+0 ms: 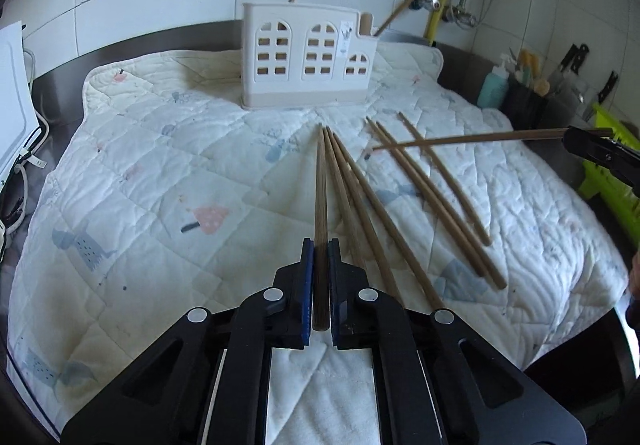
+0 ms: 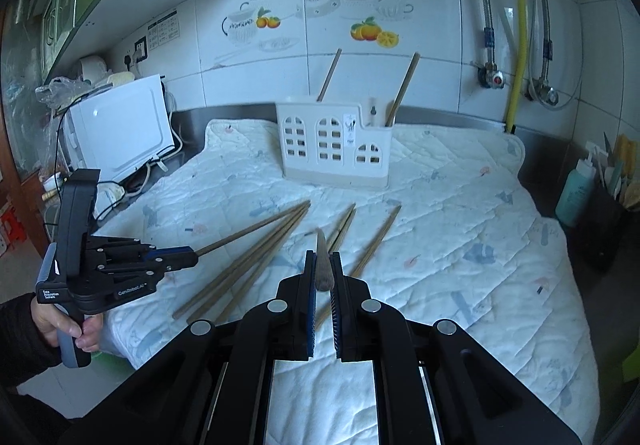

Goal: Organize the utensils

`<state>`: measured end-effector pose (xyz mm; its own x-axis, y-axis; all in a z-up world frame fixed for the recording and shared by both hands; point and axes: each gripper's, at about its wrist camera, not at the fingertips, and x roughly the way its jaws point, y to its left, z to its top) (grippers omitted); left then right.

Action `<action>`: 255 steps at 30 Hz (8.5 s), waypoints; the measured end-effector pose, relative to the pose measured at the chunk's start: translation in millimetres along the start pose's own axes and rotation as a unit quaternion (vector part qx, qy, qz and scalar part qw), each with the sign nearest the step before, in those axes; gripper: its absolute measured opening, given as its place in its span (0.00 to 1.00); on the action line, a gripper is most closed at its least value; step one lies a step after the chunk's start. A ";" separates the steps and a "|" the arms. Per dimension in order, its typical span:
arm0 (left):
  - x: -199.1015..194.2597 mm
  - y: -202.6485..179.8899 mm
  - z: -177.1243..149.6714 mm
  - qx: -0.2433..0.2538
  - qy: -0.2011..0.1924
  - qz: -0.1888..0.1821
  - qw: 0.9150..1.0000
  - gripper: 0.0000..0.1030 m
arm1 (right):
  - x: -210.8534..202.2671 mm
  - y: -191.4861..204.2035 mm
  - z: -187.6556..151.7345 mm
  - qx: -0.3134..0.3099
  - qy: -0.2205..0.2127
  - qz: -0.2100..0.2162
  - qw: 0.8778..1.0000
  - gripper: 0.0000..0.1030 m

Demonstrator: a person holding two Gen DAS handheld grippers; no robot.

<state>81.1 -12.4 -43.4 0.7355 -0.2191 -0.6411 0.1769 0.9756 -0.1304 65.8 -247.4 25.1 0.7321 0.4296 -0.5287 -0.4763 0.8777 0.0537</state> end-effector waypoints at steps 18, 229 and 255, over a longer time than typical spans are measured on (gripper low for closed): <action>-26.9 17.5 75.6 0.010 -0.055 -0.025 0.998 0.05 | -3.1 -53.8 163.7 0.003 -0.047 0.021 0.999 0.06; -62.7 33.9 198.3 0.035 -0.174 -0.029 0.984 0.05 | 117.4 -85.3 246.0 0.029 0.038 -0.025 0.999 0.21; -52.8 87.6 52.8 0.061 0.002 -0.025 0.998 0.32 | 32.6 -1.0 152.9 -0.018 -0.021 0.088 0.996 0.42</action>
<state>92.2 83.6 19.1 0.7206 -0.2670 -0.6398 0.2912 0.9541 -0.0701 164.6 -201.8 137.3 0.6559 0.5850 -0.4771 -0.6151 0.7806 0.1116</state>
